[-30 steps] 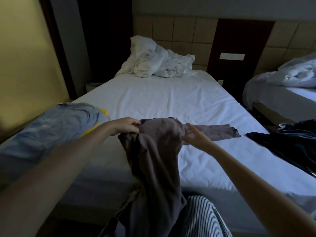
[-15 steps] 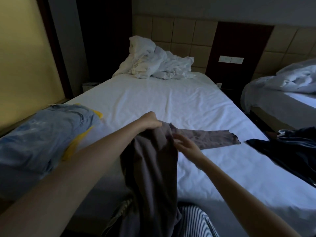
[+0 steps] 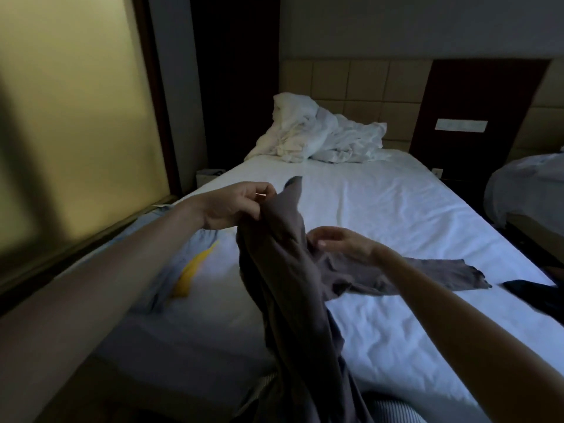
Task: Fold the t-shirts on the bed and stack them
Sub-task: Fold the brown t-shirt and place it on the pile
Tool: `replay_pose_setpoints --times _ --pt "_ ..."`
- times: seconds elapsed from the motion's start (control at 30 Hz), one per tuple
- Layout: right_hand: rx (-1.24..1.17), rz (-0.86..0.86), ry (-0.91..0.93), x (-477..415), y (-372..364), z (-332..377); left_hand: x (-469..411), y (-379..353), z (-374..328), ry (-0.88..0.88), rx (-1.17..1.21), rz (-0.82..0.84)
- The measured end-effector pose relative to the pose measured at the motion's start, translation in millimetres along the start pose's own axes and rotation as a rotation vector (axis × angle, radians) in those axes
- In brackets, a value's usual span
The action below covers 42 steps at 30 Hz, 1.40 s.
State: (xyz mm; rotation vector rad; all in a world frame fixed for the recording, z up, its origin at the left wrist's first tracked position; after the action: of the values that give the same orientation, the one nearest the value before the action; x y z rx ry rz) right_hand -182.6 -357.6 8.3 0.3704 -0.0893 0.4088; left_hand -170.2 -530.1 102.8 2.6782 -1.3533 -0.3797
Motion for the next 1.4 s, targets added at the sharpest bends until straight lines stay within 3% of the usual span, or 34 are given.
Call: replay_pose_setpoints --times 0.1,0.23,0.37,0.47,0.53,0.63,0.73,0.83,0.9,0.97,1.03,1.1,1.17,1.23,1.3,1.4 --pt "0.094 0.025 0.016 -10.2 -12.5 15.4 23.5 20.3 0.7 0.036 0.131 -0.066" --pt "0.104 0.064 0.089 -16.7 -33.8 42.9 37.1 23.0 -6.9 -0.01 0.102 -0.051" --pt "0.056 0.294 0.021 -22.4 -77.6 65.1 39.2 13.0 -24.2 -0.126 0.03 -0.023" --pt "0.319 0.175 -0.063 -27.2 -79.5 64.1 45.2 23.9 -23.8 -0.129 0.046 -0.085" --pt "0.429 0.032 -0.02 -24.2 -55.6 68.2 54.3 38.4 -14.0 -0.037 -0.047 -0.175" --pt "0.537 -0.078 -0.031 -2.6 -18.5 69.2 66.8 58.1 1.0 0.158 -0.446 -0.242" --pt "0.672 -0.111 -0.056 17.1 -4.7 69.6 69.8 54.2 21.5 0.396 -0.729 -0.037" --pt "0.539 -0.178 -0.028 33.5 3.1 77.1 63.4 42.9 38.8 0.505 -0.894 0.146" --pt "0.392 -0.215 -0.011 48.3 10.2 81.7 58.3 41.8 40.5 0.456 -0.832 0.089" --pt "0.404 -0.267 -0.034 65.8 18.0 84.4 53.4 42.6 39.2 0.362 -0.633 -0.027" --pt "0.593 -0.287 -0.129 80.1 26.3 79.3 48.8 43.8 32.6 0.27 -0.507 -0.166" --pt "0.808 -0.237 -0.279 91.4 33.8 65.2 40.5 45.6 23.1 0.2 -0.551 -0.274" --pt "0.851 -0.258 -0.326 100.9 43.9 62.5 31.3 34.5 20.8 0.258 -0.643 -0.194" --pt "0.744 -0.34 -0.283 112.3 54.6 67.8 34.4 16.1 36.2 0.452 -0.648 0.0" --pt "0.652 -0.405 -0.244 125.2 65.8 69.9 39.2 -0.6 49.0 0.529 -0.66 0.146" --pt "0.485 -0.466 -0.229 145.2 82.1 64.9 31.5 -12.5 45.3 0.385 -0.436 -0.014"
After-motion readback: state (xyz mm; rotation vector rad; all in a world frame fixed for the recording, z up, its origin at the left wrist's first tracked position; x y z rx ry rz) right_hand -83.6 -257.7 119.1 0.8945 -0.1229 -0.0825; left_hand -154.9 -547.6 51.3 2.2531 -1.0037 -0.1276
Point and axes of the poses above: each hand's wrist, its own x-axis away from the middle knuckle, its own y-axis out of the back of the hand, z = x × y, the point moved 8 cm from there along -x, towards the middle knuckle, and after that the axes turned 9 degrees about -y, right-handed, at the moved point
